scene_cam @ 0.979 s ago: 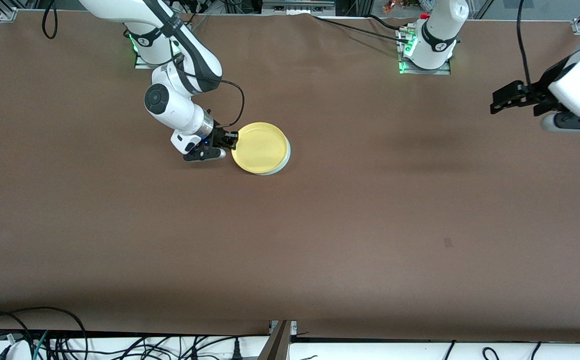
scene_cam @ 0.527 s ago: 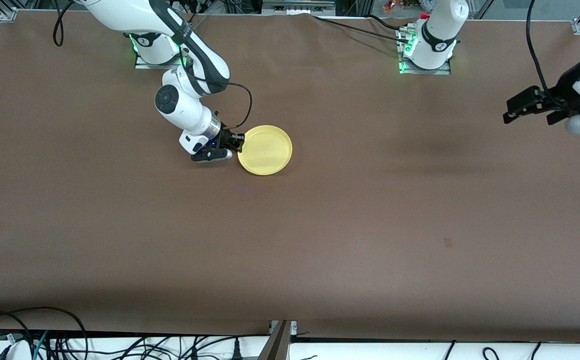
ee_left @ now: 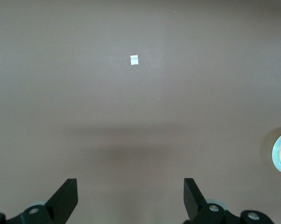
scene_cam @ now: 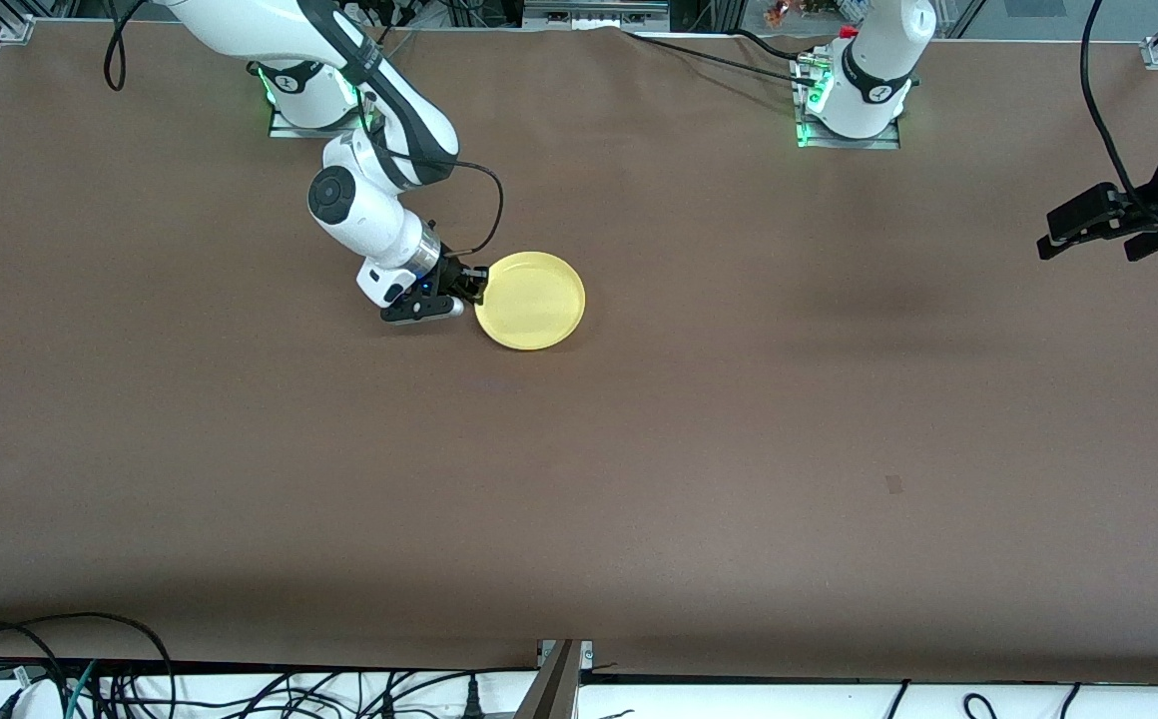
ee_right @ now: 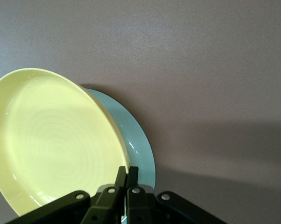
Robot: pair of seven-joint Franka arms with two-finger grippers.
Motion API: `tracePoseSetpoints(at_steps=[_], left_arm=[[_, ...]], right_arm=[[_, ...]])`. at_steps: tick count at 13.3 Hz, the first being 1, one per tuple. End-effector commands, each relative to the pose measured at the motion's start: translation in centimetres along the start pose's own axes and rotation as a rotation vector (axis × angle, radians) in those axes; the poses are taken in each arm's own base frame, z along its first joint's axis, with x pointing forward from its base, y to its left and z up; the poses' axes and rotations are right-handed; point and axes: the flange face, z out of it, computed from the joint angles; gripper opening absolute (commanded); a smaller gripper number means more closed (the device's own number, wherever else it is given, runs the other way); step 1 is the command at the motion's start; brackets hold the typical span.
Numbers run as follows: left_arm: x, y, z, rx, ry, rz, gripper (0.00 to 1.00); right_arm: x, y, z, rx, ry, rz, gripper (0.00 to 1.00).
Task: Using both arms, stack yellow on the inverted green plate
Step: 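Lower the yellow plate onto the green plate while the left gripper retracts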
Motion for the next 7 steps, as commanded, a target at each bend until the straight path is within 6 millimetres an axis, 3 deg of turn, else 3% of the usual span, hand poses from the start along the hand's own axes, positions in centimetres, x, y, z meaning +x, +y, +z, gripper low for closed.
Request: tracePoseSetpoints(at_steps=[1,7], left_arm=[[0.40,0.03,-0.34,-0.008,0.007,0.021,1.00],[0.75,-0.47,0.13,0.033,0.002,0.014,1.00]], right_arm=[[-0.42,0.16,-0.47,-0.003,-0.003,0.016,0.00],[-0.74,0.78,-0.22,-0.012,-0.011,0.023,0.00]])
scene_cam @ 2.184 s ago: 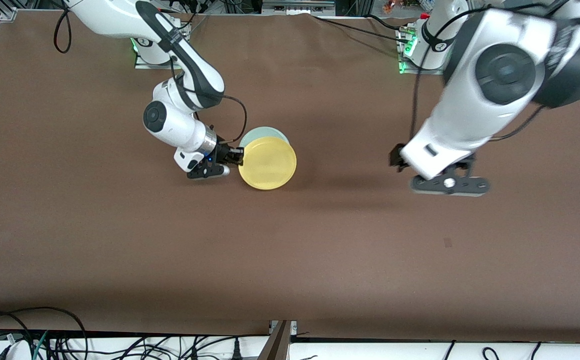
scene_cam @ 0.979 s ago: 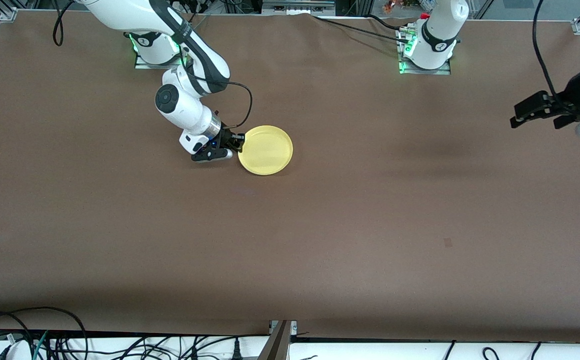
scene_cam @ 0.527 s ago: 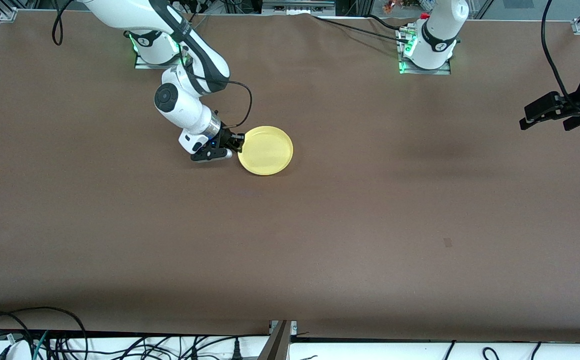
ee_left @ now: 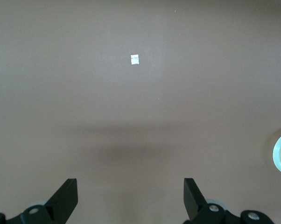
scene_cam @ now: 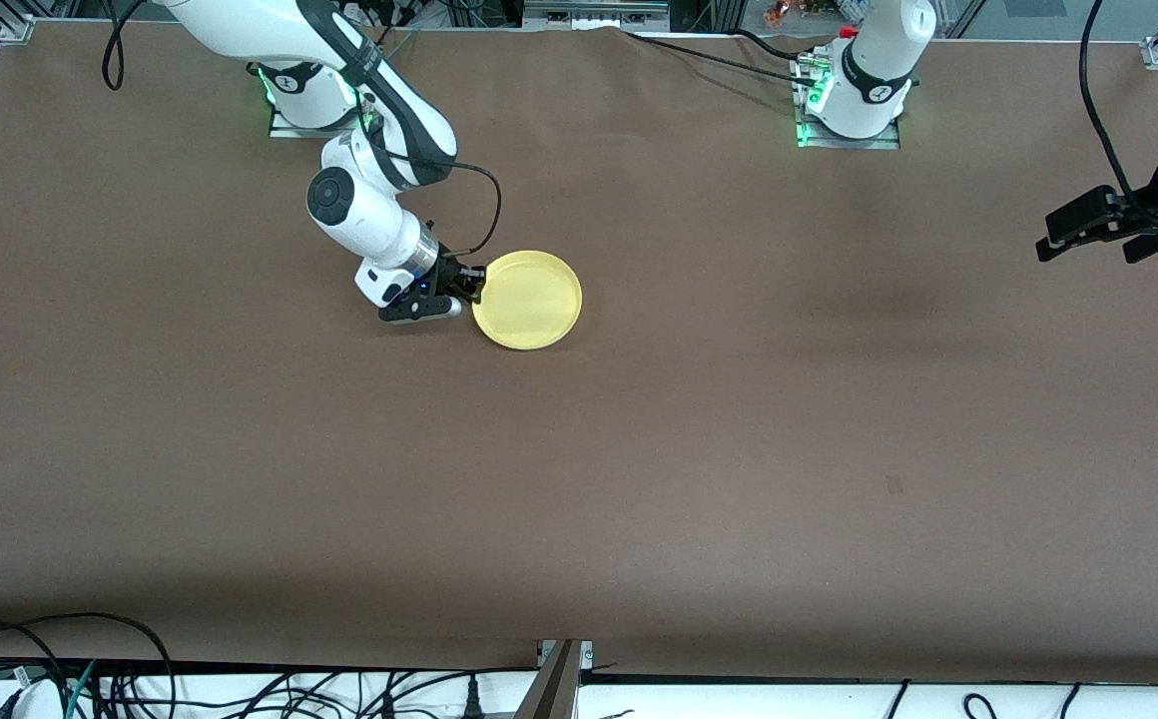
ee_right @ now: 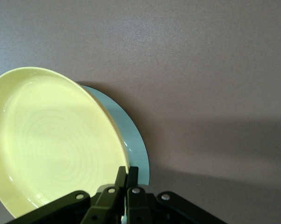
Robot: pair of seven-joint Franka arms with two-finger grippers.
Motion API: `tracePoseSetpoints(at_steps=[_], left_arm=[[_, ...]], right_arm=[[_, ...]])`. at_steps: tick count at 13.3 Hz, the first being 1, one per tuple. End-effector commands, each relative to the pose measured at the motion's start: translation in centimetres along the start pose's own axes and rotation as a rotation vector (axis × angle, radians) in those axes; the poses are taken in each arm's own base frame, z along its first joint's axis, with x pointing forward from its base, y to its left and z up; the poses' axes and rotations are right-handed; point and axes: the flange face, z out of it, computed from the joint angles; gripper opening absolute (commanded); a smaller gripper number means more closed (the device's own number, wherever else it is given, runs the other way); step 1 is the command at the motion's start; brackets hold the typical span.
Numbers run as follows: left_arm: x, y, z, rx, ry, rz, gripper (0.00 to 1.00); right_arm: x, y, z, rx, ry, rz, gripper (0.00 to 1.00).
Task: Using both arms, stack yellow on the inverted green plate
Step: 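Lower the yellow plate onto the green plate while the left gripper retracts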
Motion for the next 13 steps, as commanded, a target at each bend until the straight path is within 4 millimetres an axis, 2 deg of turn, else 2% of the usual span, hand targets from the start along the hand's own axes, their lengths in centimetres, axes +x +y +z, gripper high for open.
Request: tracePoseSetpoints(at_steps=[1,5,12,13], left_arm=[[1.4,-0.4,0.9,0.048,0.001,0.016,1.00],[2.1,-0.7,1.5,0.054,0.012,0.008,1.00],[2.5,-1.0,1.2,0.052,0.048,0.000,1.00],[2.5,-0.9,1.2,0.052,0.048,0.001,1.00]], right_arm=[[-0.7,0.4,-0.3,-0.008,-0.007,0.016,0.00],[-0.8,0.4,-0.2,-0.009,-0.010,0.013,0.00],[-1.1,0.1,-0.8,-0.016,-0.045,0.009,0.00],[-0.8,0.1,-0.9,-0.013,-0.042,0.013,0.19]])
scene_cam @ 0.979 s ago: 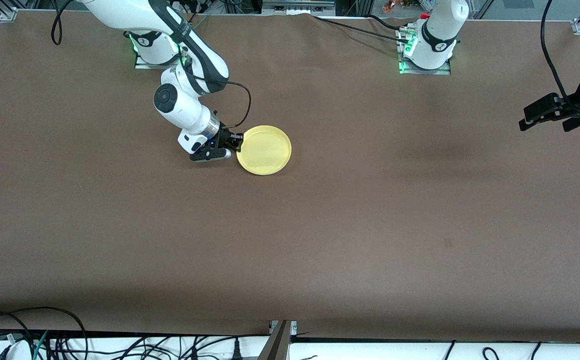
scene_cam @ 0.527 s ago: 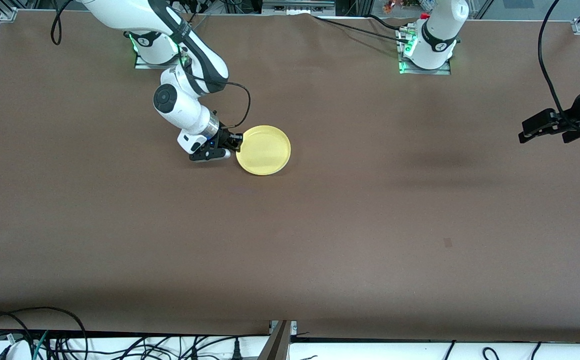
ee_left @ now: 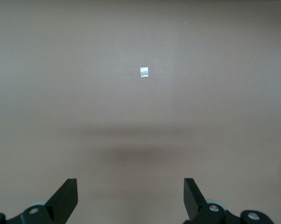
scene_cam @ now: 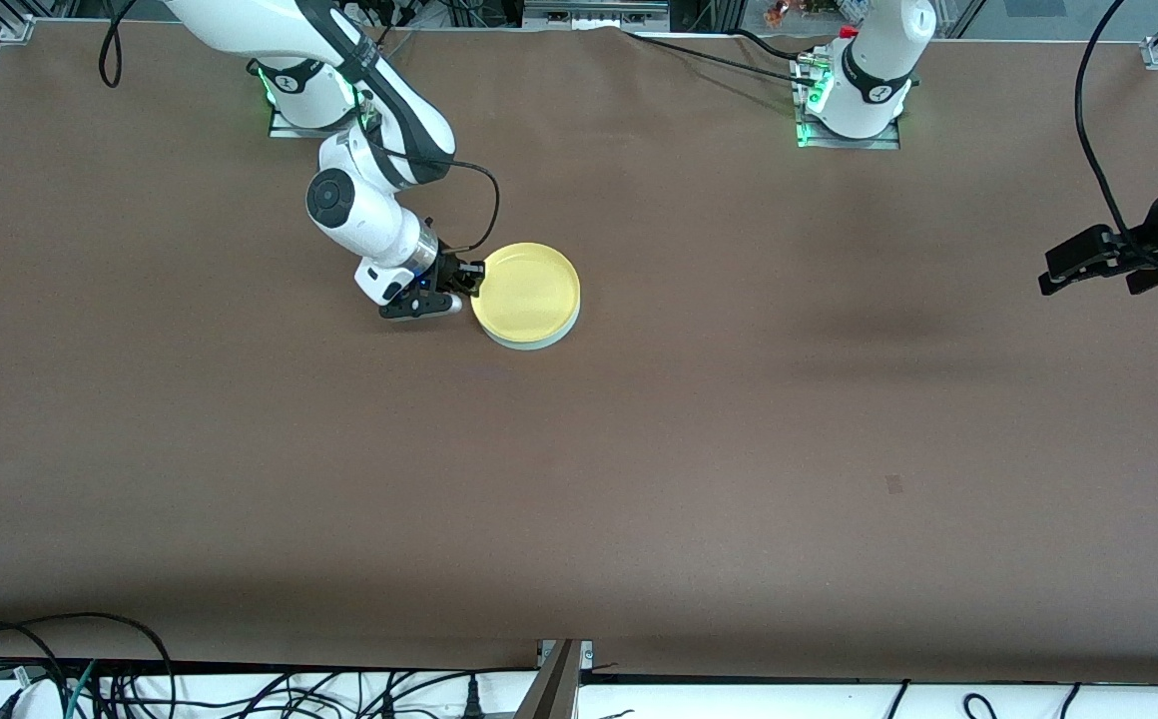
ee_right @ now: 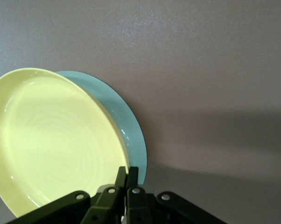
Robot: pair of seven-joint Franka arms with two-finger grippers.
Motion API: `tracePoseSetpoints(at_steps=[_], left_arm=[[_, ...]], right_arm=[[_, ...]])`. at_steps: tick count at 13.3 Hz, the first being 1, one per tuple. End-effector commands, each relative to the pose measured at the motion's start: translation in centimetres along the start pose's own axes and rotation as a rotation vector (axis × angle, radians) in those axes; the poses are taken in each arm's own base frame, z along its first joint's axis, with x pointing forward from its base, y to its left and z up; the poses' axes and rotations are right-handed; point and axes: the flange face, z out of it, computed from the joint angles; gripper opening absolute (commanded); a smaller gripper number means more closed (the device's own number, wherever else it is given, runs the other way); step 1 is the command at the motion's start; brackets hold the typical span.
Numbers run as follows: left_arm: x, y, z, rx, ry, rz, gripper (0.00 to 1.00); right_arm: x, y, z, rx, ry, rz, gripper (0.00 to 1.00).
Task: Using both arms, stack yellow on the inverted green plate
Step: 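Lower the yellow plate onto the green plate while the left gripper retracts, then open the right gripper and release the yellow plate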
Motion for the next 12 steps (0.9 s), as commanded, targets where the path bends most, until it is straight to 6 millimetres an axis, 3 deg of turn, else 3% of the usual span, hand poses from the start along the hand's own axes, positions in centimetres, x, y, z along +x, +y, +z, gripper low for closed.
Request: tracePoseSetpoints(at_steps=[1,4,5,7,9,10,12], left_arm=[[0.2,-0.2,-0.6,0.017,0.016,0.007,1.00],[0.2,-0.2,-0.6,0.016,0.016,0.007,1.00],[0.2,-0.2,-0.6,0.014,0.016,0.007,1.00],[0.3,-0.2,-0.6,0.014,0.016,0.007,1.00],[0.3,-0.2,-0.6,0.014,0.016,0.007,1.00],[0.3,-0.2,-0.6,0.014,0.016,0.007,1.00],[0.3,-0.2,-0.6,0.013,0.015,0.007,1.00]], right_arm=[[0.0,0.0,-0.9,0.002,0.008,0.015,0.99],[2.4,-0.5,-3.1,0.023,0.048,0.020,1.00],[3.7,-0.8,-4.7,0.021,0.021,0.019,1.00],[7.7,-0.6,-9.8,-0.001,-0.073,0.014,1.00],[11.7,0.1,-16.4,-0.111,-0.118,-0.056,1.00],[13.3,0.6,-19.9,-0.167,-0.125,-0.084,1.00],[15.6,1.7,-25.0,-0.230,-0.133,-0.116,1.00]])
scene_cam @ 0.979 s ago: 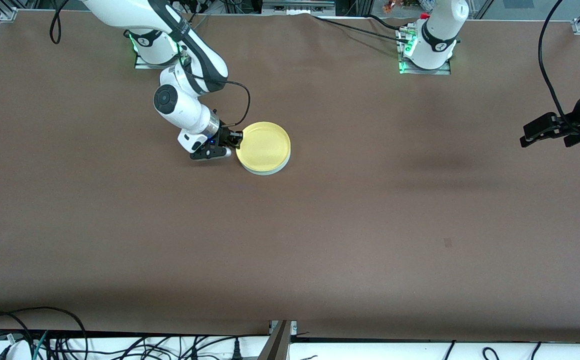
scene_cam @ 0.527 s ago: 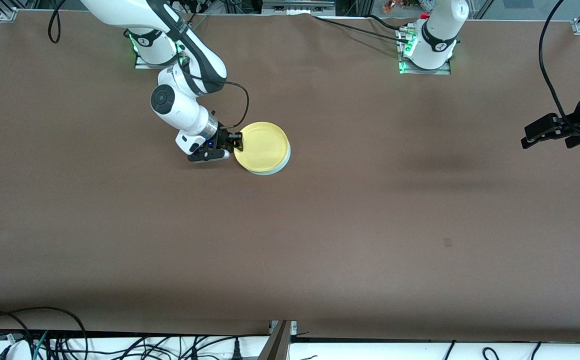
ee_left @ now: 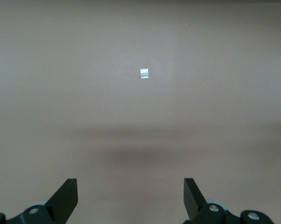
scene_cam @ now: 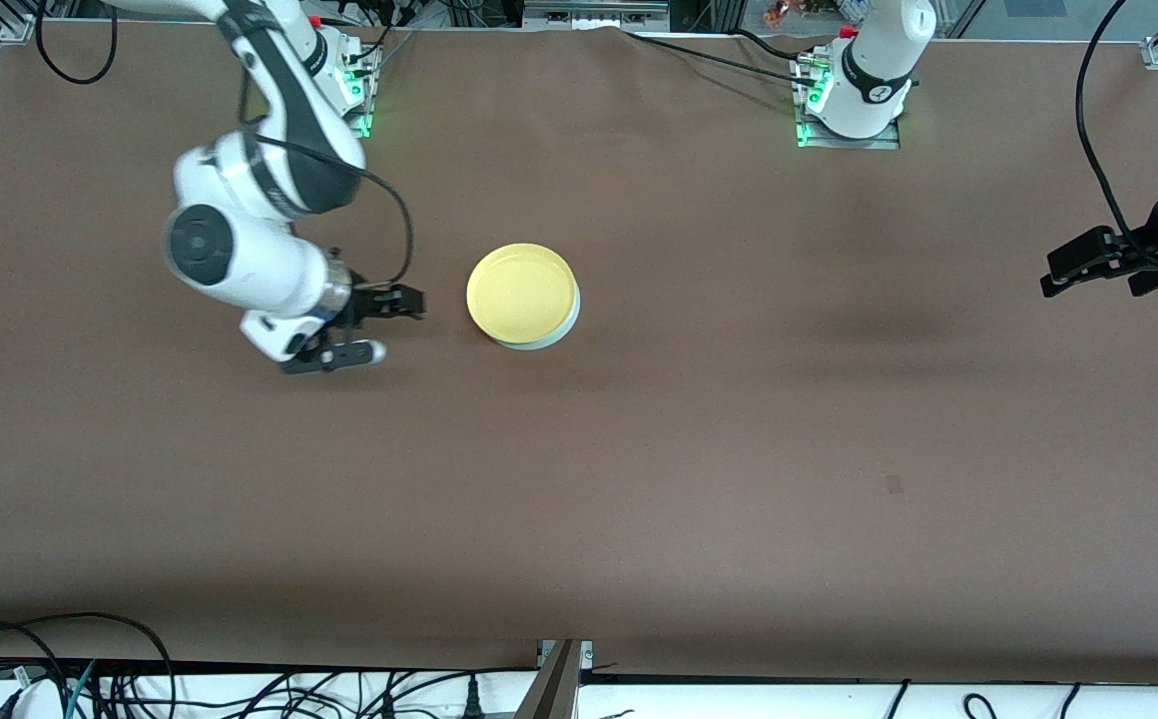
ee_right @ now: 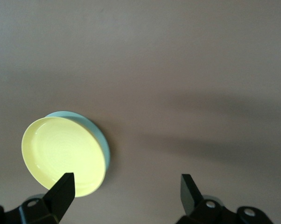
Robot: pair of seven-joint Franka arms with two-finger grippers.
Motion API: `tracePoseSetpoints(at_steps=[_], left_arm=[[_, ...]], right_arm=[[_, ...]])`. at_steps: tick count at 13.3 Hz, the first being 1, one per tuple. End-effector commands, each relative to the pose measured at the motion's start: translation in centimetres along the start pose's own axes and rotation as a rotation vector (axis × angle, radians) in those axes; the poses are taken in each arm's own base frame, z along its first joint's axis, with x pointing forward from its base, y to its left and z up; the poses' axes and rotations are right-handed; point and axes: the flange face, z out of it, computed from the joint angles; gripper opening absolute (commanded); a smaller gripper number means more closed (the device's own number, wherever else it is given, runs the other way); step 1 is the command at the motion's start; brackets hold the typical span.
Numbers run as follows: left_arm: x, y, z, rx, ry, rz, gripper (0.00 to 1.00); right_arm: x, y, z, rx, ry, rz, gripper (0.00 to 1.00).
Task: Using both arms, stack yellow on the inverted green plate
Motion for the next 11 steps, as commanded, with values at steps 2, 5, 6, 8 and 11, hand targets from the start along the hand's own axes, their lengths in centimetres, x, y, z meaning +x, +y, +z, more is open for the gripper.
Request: tracePoseSetpoints(at_steps=[2,5,6,8,11], left_arm=[[0.3,-0.1,-0.4,0.017,0.009,0.009,1.00],[0.4,-0.1,-0.1,0.013,0.004,0.009,1.00],[0.4,-0.1,-0.1,0.016,0.004,0.009,1.00],[0.4,-0.1,-0.1,0.014,0.004,0.009,1.00],[0.5,-0.1,0.0,0.016,0.003,0.009,1.00]], right_arm=[[2.4,4.2,-7.0,-0.100,-0.004,-0.062,1.00],[2.7,8.0,-9.4,-0.133,0.030,-0.078,1.00],[2.4,8.6,-10.2,-0.138,0.023,-0.068,1.00],[1.9,11.3,-13.5,-0.144,0.006,-0.065,1.00],[0.4,11.5,-15.9,-0.166,-0.030,-0.115,1.00]])
